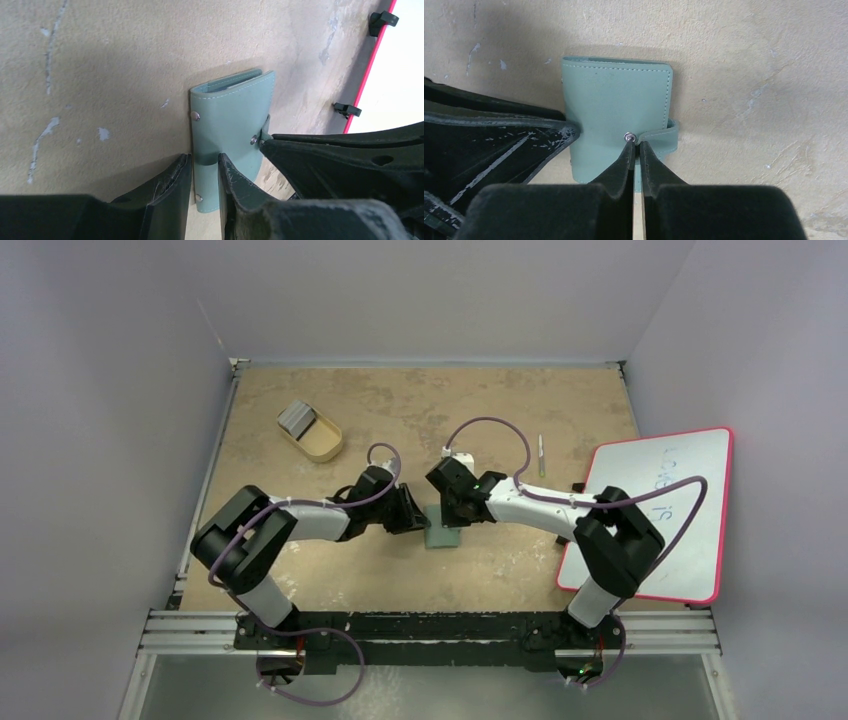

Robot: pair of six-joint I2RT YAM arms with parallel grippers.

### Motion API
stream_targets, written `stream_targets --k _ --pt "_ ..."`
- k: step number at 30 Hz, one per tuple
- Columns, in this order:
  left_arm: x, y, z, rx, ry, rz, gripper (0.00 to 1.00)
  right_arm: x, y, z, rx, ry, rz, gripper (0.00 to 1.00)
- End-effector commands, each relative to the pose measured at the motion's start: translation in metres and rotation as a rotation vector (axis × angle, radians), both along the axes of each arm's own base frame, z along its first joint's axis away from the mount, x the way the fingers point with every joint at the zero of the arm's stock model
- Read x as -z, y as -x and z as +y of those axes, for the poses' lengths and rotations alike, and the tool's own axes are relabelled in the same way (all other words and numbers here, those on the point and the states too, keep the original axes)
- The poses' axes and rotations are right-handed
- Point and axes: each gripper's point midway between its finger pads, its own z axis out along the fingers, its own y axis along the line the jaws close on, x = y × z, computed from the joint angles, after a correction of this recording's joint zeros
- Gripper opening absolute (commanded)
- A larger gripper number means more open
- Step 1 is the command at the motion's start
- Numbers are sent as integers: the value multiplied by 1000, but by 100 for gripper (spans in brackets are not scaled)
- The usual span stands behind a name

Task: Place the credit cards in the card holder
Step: Close the card holder at the center of the board.

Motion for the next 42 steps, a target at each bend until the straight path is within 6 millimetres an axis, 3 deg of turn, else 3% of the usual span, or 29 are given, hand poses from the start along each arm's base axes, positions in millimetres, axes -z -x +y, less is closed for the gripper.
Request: stream_targets --k 1,13,21,26,34,42 --pt "-2 -5 -8 12 33 -17 25 -7 -2 9 -29 -51 -15 5" --pt "3 -4 -9 19 30 -7 22 -2 -4 12 -28 -63 -15 5" --pt "0 -4 -9 15 34 -12 21 4 -5 9 -22 -41 -5 19" --pt "0 -4 -9 15 32 -12 20 4 -7 8 -14 -29 -5 19" --pt "-2 -3 -7 14 29 -14 20 -23 -5 9 -4 -75 -29 28" --pt "-25 -11 -6 2 21 -57 19 -31 3 3 13 -108 -32 21"
